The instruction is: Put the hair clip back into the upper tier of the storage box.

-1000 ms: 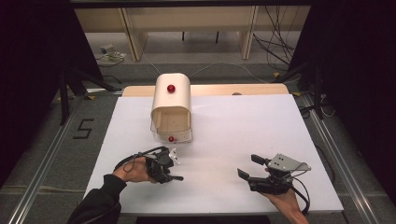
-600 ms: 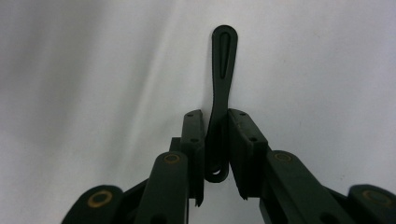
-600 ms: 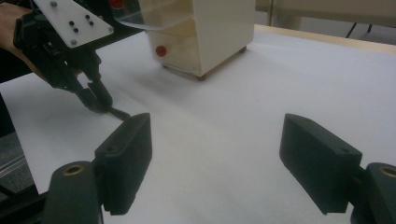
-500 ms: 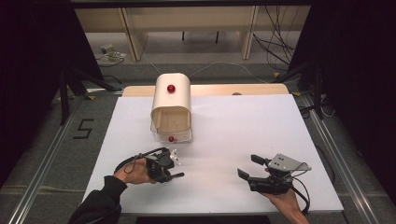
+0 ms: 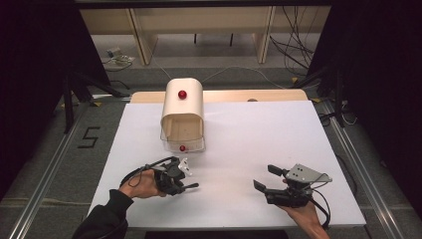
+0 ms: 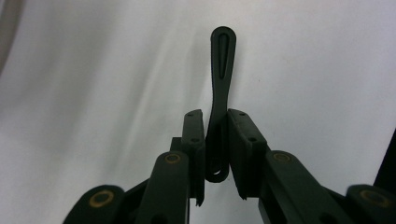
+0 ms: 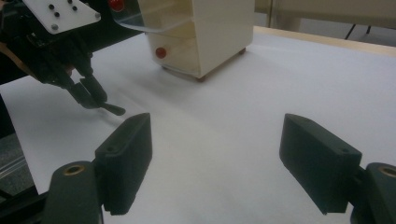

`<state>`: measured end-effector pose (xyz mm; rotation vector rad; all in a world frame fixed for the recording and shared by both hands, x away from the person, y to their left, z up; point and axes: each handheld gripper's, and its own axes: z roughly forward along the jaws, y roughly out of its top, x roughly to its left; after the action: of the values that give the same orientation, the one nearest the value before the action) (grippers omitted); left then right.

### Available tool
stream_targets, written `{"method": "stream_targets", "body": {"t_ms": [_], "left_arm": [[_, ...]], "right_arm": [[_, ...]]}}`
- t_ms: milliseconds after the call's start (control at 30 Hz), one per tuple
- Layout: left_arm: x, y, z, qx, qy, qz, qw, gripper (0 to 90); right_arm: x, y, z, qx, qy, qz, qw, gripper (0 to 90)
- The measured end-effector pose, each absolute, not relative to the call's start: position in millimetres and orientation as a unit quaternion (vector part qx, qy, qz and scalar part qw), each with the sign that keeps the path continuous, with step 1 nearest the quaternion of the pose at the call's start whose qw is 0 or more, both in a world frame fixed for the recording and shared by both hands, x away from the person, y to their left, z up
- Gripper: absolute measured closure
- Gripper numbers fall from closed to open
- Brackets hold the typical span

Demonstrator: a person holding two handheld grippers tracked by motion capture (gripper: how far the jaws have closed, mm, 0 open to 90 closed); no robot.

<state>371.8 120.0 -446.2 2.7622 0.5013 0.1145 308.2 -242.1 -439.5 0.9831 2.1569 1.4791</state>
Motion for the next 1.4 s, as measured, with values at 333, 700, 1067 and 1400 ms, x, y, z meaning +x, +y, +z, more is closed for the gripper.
{"method": "stream_targets", "body": {"t_ms": [333,700,1067,1400], "left_arm": [[369,120,-435,0.961,0.186,0.044,0.198,76.8],[365,119,-422,0.951,0.203,0.041,0.228,76.8],[362,118,-409,0.94,0.214,0.048,0.262,76.7],[359,118,-397,0.927,0.22,0.058,0.299,76.7]], "right_arm": [[308,-242,-439,0.347,0.76,0.522,0.174,26.3],[308,-243,-440,0.346,0.76,0.522,0.174,26.3],[308,-243,-440,0.346,0.76,0.522,0.175,26.2],[308,-242,-440,0.347,0.759,0.522,0.174,26.2]]}}
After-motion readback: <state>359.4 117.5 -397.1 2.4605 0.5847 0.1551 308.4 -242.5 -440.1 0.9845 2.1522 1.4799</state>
